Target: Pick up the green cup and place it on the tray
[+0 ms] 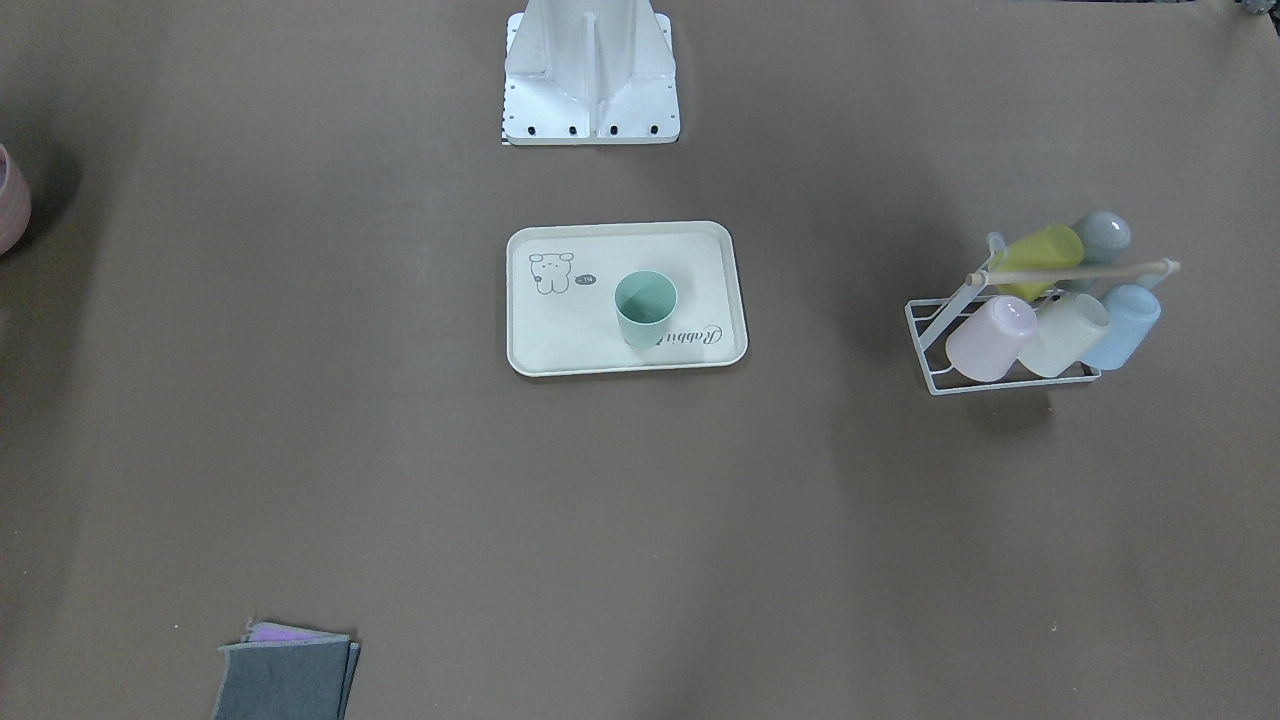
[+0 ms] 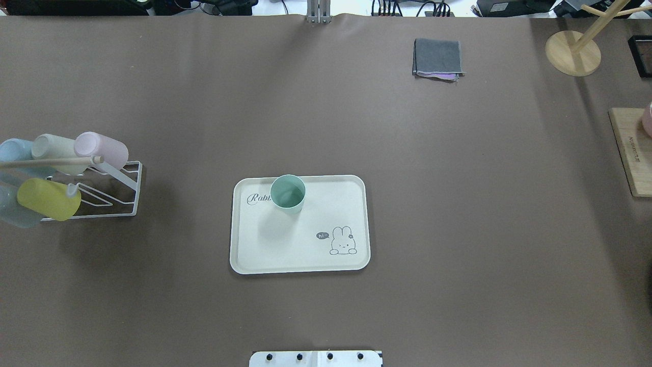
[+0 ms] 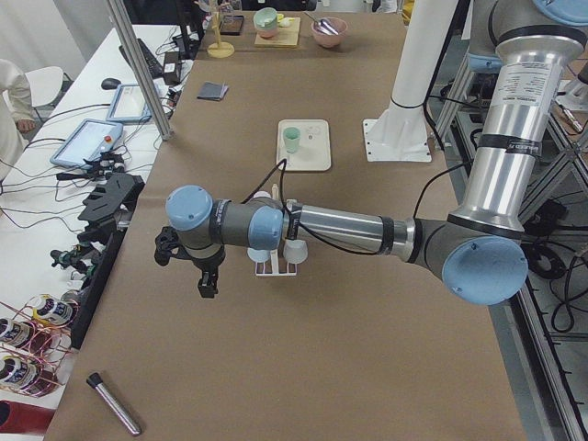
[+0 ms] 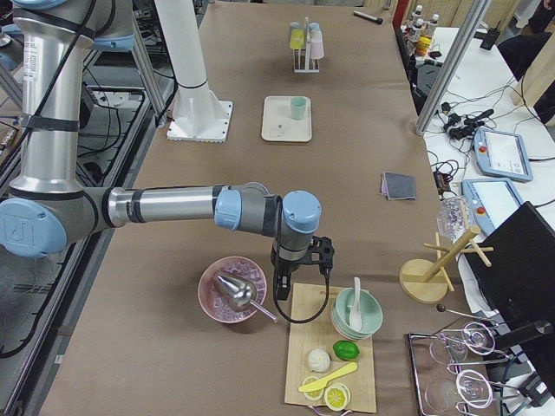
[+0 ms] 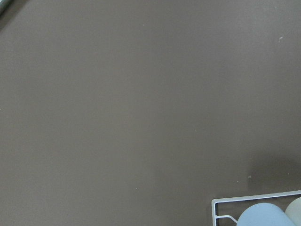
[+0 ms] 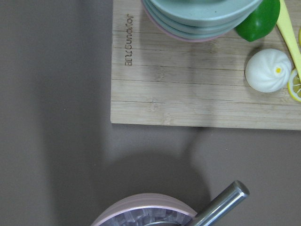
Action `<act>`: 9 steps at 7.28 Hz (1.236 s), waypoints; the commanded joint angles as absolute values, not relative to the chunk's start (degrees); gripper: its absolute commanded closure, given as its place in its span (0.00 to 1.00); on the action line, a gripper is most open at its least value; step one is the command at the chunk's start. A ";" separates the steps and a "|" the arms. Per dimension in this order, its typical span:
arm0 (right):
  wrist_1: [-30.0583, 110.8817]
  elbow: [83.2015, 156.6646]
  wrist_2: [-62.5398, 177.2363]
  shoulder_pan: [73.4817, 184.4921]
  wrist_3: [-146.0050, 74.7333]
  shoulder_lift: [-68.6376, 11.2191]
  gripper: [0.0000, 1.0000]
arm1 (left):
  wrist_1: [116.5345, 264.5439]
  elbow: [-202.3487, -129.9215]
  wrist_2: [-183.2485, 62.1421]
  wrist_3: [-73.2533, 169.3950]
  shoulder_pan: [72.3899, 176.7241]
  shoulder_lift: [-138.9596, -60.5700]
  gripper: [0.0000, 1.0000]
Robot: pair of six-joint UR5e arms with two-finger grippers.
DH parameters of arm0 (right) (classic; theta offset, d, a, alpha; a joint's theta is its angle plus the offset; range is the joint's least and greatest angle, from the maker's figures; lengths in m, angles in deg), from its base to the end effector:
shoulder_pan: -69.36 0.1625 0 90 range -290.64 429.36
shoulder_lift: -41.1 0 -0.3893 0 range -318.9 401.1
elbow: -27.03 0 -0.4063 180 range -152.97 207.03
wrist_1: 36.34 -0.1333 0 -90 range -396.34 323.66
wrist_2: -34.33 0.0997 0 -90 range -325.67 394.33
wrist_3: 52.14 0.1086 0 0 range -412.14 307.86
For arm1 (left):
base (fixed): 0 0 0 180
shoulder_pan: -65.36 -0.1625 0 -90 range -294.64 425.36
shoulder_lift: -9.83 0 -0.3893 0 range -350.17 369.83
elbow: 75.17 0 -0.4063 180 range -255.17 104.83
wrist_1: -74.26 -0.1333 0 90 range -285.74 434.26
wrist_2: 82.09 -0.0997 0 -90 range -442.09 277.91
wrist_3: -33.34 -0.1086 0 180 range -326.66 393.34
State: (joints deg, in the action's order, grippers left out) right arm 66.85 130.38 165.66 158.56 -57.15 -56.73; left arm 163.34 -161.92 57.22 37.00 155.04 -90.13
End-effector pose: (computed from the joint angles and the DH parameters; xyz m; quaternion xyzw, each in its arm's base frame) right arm 0.0554 -0.4401 0.6032 -0.0496 -0.3542 -0.0237 0.9336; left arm -0.0477 -0.5775 0.5588 0.0314 0.4180 -0.0054 0.9079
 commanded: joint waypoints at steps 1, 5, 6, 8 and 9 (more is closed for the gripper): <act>66.85 130.39 165.81 158.56 -57.15 -56.72 0.00 | 162.42 -161.83 57.31 33.62 157.71 -88.96 0.02; 66.85 130.39 165.81 158.56 -57.15 -56.81 0.00 | 156.44 -161.91 57.31 28.42 160.11 -88.96 0.02; 66.85 130.30 165.81 158.56 -57.15 -56.81 0.00 | 156.44 -161.57 57.22 28.42 160.11 -88.87 0.02; 66.85 130.30 165.81 158.56 -57.15 -56.81 0.00 | 156.35 -161.39 56.79 28.42 160.02 -88.87 0.02; 66.85 130.30 165.81 158.56 -57.15 -56.81 0.00 | 156.35 -161.39 56.08 28.42 160.02 -88.87 0.02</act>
